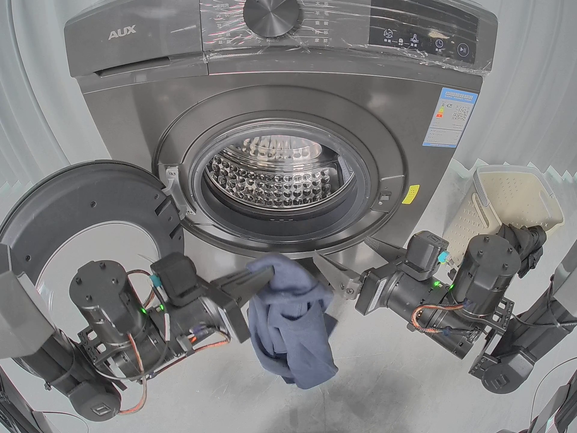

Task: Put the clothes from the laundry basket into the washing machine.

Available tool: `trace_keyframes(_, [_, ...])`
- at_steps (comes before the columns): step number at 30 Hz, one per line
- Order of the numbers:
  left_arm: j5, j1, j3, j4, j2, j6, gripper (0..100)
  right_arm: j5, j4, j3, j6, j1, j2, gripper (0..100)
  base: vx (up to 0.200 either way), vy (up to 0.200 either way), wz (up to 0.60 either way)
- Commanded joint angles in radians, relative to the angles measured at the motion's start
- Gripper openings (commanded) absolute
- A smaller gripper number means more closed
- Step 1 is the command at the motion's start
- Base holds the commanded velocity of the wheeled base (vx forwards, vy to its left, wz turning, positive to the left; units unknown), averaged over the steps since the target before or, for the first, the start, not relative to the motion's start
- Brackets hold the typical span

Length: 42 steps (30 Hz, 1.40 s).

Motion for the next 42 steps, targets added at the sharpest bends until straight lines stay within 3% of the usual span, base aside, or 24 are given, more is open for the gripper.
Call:
trace_keyframes(1, [0.002,0.061,-0.086,-0.001,0.015,0.002,0,0.003,0.0,0.04,-0.003,-0.029,0.001,100,0.0,0.0,0.0])
trace_keyframes(16, [0.003,0.088,-0.127,-0.001,-0.002,0.002,0,0.004,-0.001,0.131,-0.002,-0.026,0.044,100,0.0,0.0,0.0])
trace_keyframes(23, [0.006,0.087,-0.13,-0.001,0.001,0.004,0,0.007,-0.001,0.123,-0.006,-0.014,0.103,100,0.0,0.0,0.0])
trace_keyframes(30, [0.035,0.087,-0.158,-0.001,0.003,-0.001,0,0.015,-0.001,0.037,-0.023,0.016,0.21,100,0.0,0.0,0.0])
trace_keyframes(42, [0.04,0.078,-0.157,-0.001,0.012,0.001,0,0.017,-0.003,-0.114,-0.025,0.037,0.333,100,0.0,0.0,0.0])
